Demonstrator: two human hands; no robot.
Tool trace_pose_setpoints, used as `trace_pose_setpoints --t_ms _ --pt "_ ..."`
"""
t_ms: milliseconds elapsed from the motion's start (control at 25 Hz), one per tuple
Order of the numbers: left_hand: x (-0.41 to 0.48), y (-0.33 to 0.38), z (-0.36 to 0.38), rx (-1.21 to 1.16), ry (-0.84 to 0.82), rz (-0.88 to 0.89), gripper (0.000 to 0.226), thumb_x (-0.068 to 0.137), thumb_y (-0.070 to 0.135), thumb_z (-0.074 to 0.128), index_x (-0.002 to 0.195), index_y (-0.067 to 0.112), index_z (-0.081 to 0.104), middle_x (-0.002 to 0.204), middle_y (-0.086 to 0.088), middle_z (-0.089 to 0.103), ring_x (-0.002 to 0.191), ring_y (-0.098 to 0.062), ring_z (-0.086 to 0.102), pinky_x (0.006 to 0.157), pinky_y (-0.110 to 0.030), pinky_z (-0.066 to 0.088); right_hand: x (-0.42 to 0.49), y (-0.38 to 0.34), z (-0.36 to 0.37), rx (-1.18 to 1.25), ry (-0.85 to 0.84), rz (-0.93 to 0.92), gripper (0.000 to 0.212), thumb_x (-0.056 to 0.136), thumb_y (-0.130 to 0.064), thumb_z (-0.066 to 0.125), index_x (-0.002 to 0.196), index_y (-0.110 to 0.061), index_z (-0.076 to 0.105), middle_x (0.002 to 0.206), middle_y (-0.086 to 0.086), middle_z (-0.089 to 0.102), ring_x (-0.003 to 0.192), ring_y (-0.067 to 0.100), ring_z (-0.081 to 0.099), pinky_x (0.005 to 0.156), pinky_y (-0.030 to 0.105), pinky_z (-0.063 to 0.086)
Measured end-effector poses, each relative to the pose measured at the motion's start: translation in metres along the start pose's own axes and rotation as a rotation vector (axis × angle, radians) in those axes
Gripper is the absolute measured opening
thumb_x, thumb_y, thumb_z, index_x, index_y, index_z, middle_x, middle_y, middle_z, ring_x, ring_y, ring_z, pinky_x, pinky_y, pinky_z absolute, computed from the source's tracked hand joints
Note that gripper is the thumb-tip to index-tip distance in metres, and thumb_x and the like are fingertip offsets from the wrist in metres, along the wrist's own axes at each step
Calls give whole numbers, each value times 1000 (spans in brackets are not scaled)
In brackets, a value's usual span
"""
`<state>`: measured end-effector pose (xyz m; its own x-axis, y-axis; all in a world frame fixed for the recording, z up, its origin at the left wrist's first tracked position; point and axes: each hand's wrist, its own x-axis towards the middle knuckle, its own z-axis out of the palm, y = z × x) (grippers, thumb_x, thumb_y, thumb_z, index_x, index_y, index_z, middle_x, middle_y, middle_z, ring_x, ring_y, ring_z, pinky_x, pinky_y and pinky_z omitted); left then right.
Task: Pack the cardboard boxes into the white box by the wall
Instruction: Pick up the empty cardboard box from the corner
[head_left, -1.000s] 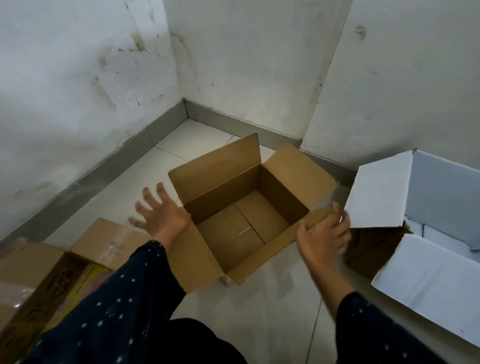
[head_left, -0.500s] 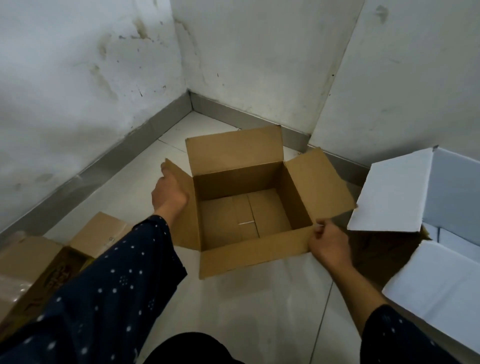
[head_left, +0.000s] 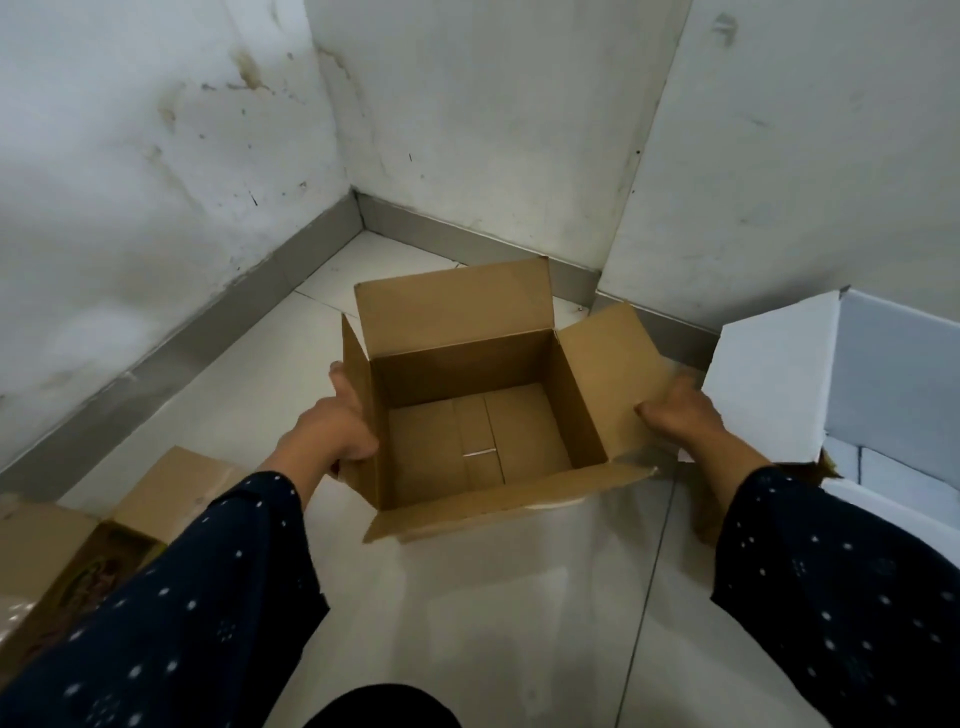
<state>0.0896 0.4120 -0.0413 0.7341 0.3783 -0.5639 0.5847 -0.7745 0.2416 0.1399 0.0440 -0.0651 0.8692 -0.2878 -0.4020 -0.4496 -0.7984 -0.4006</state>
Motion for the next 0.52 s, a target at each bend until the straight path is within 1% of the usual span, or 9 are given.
trace_pose_setpoints --t_ms 40,80,160,200,240,320,360,440,520 --pt "0 3 1 10 17 26 112 80 3 65 142 33 -23 84 -14 54 66 -27 64 42 -30 51 0 3 1 -7 26 -17 52 91 -34 57 132 -7 42 131 19 52 108 37 54 89 44 44" --pt "3 8 3 29 87 69 104 81 4 64 144 34 -13 83 -12 53 66 -26 63 42 -30 50 -2 6 4 -16 60 -56 42 92 -33 55 123 -6 47 122 18 58 93 31 55 80 40 45" --pt "11 23 8 58 309 173 83 84 6 62 144 28 10 81 -8 54 64 -23 58 43 -29 44 -6 9 9 -14 108 -140 36 94 -31 52 120 -7 48 113 16 59 81 24 50 73 34 43" --pt "16 31 10 18 385 219 72 85 7 60 142 24 20 84 -8 57 65 -23 57 45 -29 42 -8 10 11 -3 137 -154 34 96 -29 51 120 -6 46 112 17 59 80 22 50 72 34 43" --pt "21 40 10 -65 398 252 63 86 9 59 140 21 29 92 -9 61 70 -24 58 51 -31 44 -10 13 13 10 181 -147 30 96 -28 51 117 -7 46 110 17 60 78 22 50 71 33 43" --pt "30 58 9 -246 310 281 50 88 14 58 135 19 42 112 -11 63 84 -28 62 68 -37 54 -15 21 12 46 265 -72 23 96 -24 52 110 -8 44 105 17 60 75 22 53 69 33 46" --pt "35 68 9 -279 278 282 45 89 15 56 133 17 47 115 -11 63 87 -29 63 76 -40 56 -15 26 9 72 286 -30 23 96 -23 52 111 -8 43 104 17 60 75 24 56 69 34 48" --pt "43 84 10 -247 315 281 36 92 14 51 127 14 55 111 -10 66 81 -29 65 78 -41 58 -15 33 2 120 300 22 27 97 -23 50 117 -7 42 105 18 59 79 30 62 74 40 54" --pt "50 98 14 -207 398 303 29 94 14 49 120 12 61 105 -11 68 82 -30 67 75 -35 55 -13 35 -2 144 293 34 28 98 -24 49 119 -8 40 106 17 59 81 32 66 79 45 57"
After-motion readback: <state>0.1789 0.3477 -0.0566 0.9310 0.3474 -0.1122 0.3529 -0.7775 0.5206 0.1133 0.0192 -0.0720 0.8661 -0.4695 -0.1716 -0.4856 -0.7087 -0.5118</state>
